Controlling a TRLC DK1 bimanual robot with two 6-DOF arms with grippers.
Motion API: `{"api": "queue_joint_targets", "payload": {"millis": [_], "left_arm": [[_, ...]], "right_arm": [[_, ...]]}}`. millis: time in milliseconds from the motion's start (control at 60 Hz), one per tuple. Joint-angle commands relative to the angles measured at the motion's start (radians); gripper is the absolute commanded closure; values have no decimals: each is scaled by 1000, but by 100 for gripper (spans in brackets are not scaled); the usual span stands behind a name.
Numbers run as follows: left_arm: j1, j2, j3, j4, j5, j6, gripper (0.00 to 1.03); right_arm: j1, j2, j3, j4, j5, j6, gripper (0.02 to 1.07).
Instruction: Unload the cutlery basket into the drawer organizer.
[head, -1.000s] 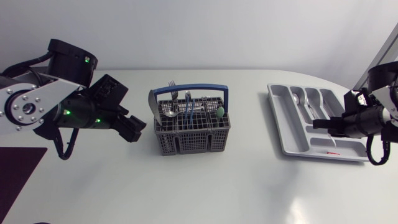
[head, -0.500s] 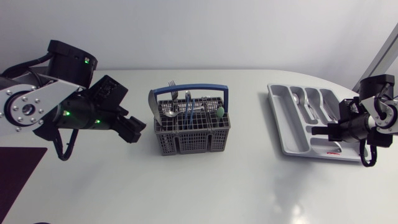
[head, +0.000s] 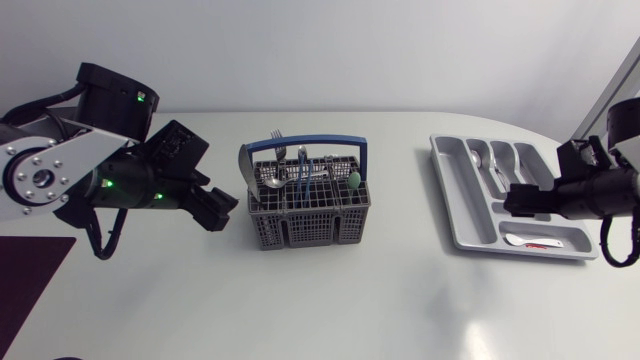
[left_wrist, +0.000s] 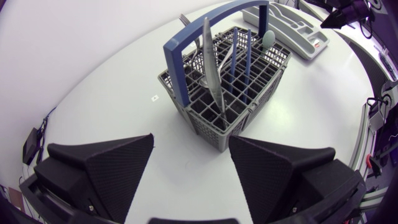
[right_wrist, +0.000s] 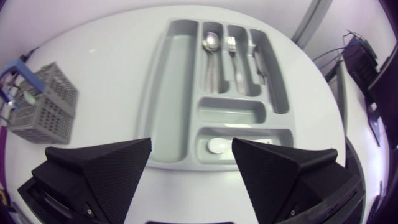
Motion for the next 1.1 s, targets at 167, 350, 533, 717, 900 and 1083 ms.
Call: {"api": "queue_joint_targets", "payload": {"millis": [167, 350, 533, 717, 900, 1083], "left_arm": [[-13, -15, -17, -11, -13, 1, 15], [-12, -15, -19, -10, -14, 3, 15], [-15, -6, -26, -2, -14, 3, 15], [-13, 0, -31, 5, -13, 7, 15], [-13, 0, -31, 8, -13, 7, 15], [-12, 5, -29, 13, -13, 10, 15]], "right_arm": [[103, -7, 177, -184, -338, 113, 7], [255, 90, 220, -167, -381, 190, 7], [392, 222, 306, -172, -433, 193, 7], [433, 325, 384, -129, -522, 164, 7], [501, 392, 427, -74, -465, 144, 8], [547, 404, 415, -9, -419, 82, 32]]}}
